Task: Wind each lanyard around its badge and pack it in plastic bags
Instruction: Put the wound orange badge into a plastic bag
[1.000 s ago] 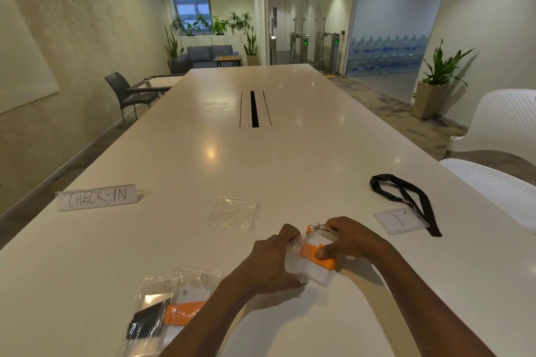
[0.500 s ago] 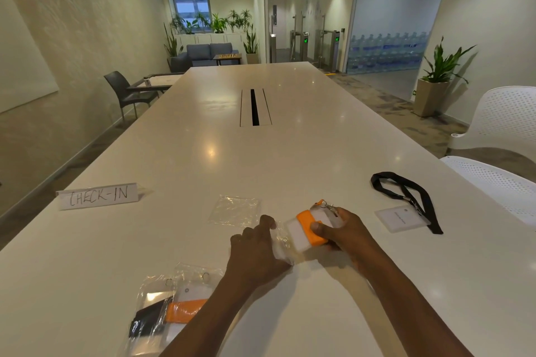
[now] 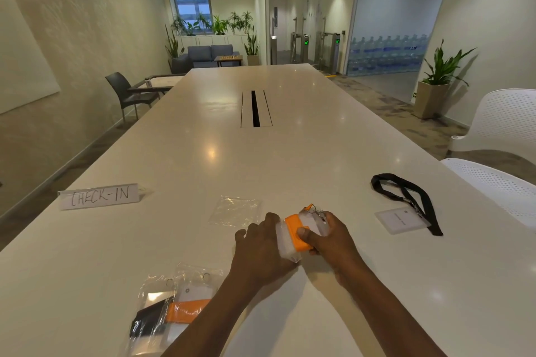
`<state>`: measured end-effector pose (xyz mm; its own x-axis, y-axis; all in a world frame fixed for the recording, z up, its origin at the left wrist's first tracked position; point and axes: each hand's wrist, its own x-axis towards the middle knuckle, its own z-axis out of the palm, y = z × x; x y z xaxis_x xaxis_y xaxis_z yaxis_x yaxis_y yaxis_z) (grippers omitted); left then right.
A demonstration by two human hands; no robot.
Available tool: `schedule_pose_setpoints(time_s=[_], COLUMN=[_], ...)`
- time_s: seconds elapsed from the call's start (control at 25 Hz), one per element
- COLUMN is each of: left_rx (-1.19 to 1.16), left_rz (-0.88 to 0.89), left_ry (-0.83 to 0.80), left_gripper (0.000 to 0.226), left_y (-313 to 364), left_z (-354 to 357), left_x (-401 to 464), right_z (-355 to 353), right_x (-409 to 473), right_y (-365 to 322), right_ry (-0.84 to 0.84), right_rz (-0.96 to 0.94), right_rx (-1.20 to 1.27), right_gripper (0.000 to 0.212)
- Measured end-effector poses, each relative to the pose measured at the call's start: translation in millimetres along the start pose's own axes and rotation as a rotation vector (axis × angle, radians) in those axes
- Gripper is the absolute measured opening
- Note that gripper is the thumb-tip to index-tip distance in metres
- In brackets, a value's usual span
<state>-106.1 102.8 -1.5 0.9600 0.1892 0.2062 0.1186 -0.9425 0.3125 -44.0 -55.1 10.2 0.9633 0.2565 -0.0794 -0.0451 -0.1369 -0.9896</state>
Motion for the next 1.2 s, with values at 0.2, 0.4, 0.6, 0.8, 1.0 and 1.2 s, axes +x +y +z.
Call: schedule_pose_setpoints(time_s=[0.2,0.4,0.6,0.8,1.0,1.2], left_rx=[0.02,0.065,0.038,0.076,0.095,0.134], left_rz=[0.008,0.04,0.059,0.081,0.144,0.149], left_ry=[-0.011,-0.001,-0.024,-0.021,-0.024,-0.058], left_gripper=[0.074,0.065,0.072,0.072,0.068,0.077], left_y=[4,6,8,6,11,3], left_z=[-1,1,3,0,4,2], left_x=[-1,-4,-9,-11,-15,-15], right_z=[14,24,32,21,23,0], right_x=[-9,-16,-23,-20,-21,-24], right_y=[8,11,17,17,17,4], right_ry=[0.058,0.079,0.014,-0.135,-0.099,-0.377], right_rz=[-0.014,-0.043,0.006,0.064,0.061,0.16], right_rx=[-0.086,-0.126,-0.178,-0.123,-0.151,0.015], right_gripper=[0.055,0.048,0.045,0.039,0.024,0.035])
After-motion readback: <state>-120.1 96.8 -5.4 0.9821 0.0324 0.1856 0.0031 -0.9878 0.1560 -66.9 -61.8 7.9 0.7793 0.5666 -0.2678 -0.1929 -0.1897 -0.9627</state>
